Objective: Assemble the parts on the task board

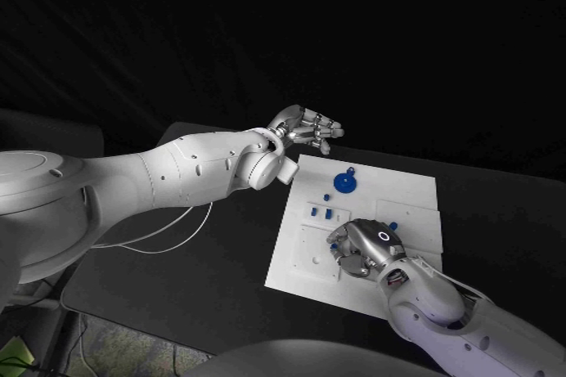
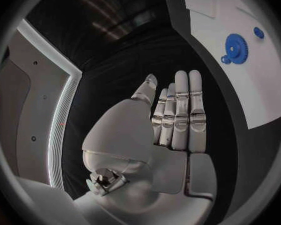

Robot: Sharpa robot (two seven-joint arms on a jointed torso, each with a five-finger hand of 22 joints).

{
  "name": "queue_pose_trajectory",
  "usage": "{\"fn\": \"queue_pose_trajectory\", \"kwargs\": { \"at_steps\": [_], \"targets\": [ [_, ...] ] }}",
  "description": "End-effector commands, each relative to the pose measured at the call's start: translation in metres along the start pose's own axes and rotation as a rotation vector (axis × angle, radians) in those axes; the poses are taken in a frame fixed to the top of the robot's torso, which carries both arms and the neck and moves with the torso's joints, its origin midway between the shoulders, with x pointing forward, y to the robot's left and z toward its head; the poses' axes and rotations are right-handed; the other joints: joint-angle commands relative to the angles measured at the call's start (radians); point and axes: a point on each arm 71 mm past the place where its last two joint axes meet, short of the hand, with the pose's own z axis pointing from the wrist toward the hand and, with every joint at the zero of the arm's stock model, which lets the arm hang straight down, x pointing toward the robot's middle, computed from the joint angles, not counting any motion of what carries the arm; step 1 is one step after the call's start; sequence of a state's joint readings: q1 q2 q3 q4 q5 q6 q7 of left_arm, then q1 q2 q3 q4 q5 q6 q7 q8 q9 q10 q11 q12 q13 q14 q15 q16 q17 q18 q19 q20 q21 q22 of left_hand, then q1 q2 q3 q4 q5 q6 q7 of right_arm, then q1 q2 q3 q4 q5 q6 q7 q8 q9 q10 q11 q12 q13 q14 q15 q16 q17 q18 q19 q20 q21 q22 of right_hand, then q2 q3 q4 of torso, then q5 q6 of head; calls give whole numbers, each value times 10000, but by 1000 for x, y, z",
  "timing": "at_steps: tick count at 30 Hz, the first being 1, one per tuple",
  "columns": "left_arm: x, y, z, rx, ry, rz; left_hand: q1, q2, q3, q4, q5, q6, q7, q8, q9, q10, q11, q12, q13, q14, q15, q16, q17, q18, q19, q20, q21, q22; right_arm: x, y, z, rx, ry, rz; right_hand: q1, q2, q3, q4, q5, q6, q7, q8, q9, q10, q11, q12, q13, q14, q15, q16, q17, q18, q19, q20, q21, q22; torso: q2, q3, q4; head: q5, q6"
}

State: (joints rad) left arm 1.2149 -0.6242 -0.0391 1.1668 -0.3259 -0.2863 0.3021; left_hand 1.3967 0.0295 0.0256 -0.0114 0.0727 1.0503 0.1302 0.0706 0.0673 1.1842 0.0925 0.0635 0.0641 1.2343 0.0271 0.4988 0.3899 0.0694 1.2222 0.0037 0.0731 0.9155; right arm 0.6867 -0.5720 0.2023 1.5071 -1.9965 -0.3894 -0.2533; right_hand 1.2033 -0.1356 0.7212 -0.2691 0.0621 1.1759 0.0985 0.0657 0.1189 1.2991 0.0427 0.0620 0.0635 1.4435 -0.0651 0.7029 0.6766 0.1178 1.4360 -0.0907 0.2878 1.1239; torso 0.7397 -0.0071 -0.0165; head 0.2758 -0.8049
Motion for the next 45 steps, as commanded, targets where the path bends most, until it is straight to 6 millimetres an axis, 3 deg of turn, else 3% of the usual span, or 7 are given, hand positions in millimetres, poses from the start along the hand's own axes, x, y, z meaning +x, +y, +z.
{"fn": "queue_pose_trajectory", "kwargs": {
  "at_steps": [1, 7, 20, 24, 28, 32, 45],
  "targets": [
    [3, -1, 0, 4, 263, -88, -85, -3, -15, 64, 24, -23, -7, 25, 3, -52, 6, 8, -6, -47, -10, 68, -10, 66, -34, 19, -9, -9, 7, -1, -2, 153, 593, 7, -31, -221, 76, 33, -9, -237, 89, -36, -136, -497, 165, -32, -27, 13, 142, 81, -8, 165, 14, 112, -31, 69, 2, 3, -7, 1, -1],
    [2, 0, 0, -97, 319, -183, -98, -3, -28, 77, 6, -25, -6, 25, 4, -59, 9, 10, -5, -50, -7, 70, -12, 66, -34, 23, -10, -15, 7, -2, -2, 162, 620, 127, -26, -557, 108, 144, -14, -325, 137, -22, -364, -1118, 329, -37, -30, -31, 261, 215, -84, 429, 32, 308, -87, 232, 2, 7, -12, -4, -6],
    [2, 1, 0, -157, 366, -214, -109, -5, -40, 87, -5, -25, -7, 26, 4, -64, 11, 10, -5, -52, -5, 70, -13, 65, -37, 26, -13, -22, 2, -1, -3, 196, 129, 358, -9, -788, -16, 320, -14, -387, 144, -23, -446, -1386, 391, -38, -27, -62, 313, 344, -290, 490, 210, 379, -400, 258, 4, 12, -7, -66, 9],
    [1, 1, 0, -160, 355, -210, -109, -5, -40, 87, -5, -25, -7, 26, 4, -64, 11, 10, -5, -52, -5, 70, -13, 65, -37, 26, -13, -22, -1, -1, -5, 226, -84, 422, -24, -830, -13, 382, -24, -362, 134, -21, -440, -1369, 385, -36, -26, -56, 314, 388, -323, 495, 285, 383, -495, 244, 1, 12, -15, -142, 40],
    [0, 1, -1, -163, 314, -196, -109, -5, -40, 87, -5, -25, -7, 26, 4, -64, 11, 10, -5, -52, -5, 70, -13, 65, -37, 26, -13, -22, -7, -1, -7, 247, -253, 533, -31, -867, -30, 435, -50, -345, 123, -22, -436, -1351, 378, -38, -26, -65, 310, 403, -345, 488, 334, 382, -567, 227, -1, 10, -18, -216, 107],
    [-2, 2, 0, -146, 253, -157, -109, -5, -40, 87, -5, -25, -7, 26, 4, -64, 11, 10, -5, -52, -5, 70, -13, 65, -37, 26, -13, -22, -15, -2, -7, 338, -290, 705, -1, -906, -132, 470, -74, -391, 119, -25, -442, -1367, 379, -37, -26, -62, 316, 425, -365, 475, 378, 385, -653, 207, -4, 17, -17, -361, 264],
    [-8, 3, -1, -72, 80, -30, -46, -1, -61, 66, 3, -26, -4, 29, 4, -65, 10, 13, -4, -70, -4, 70, -23, 66, -49, 28, -11, -55, -63, -17, -11, 693, -196, 1310, -1, -795, -480, 539, -116, -511, 133, -15, -440, -1130, 318, -34, -25, 20, 306, 510, -369, 387, 539, 367, -810, 174, -2, 17, -45, -741, 590]
  ]
}}
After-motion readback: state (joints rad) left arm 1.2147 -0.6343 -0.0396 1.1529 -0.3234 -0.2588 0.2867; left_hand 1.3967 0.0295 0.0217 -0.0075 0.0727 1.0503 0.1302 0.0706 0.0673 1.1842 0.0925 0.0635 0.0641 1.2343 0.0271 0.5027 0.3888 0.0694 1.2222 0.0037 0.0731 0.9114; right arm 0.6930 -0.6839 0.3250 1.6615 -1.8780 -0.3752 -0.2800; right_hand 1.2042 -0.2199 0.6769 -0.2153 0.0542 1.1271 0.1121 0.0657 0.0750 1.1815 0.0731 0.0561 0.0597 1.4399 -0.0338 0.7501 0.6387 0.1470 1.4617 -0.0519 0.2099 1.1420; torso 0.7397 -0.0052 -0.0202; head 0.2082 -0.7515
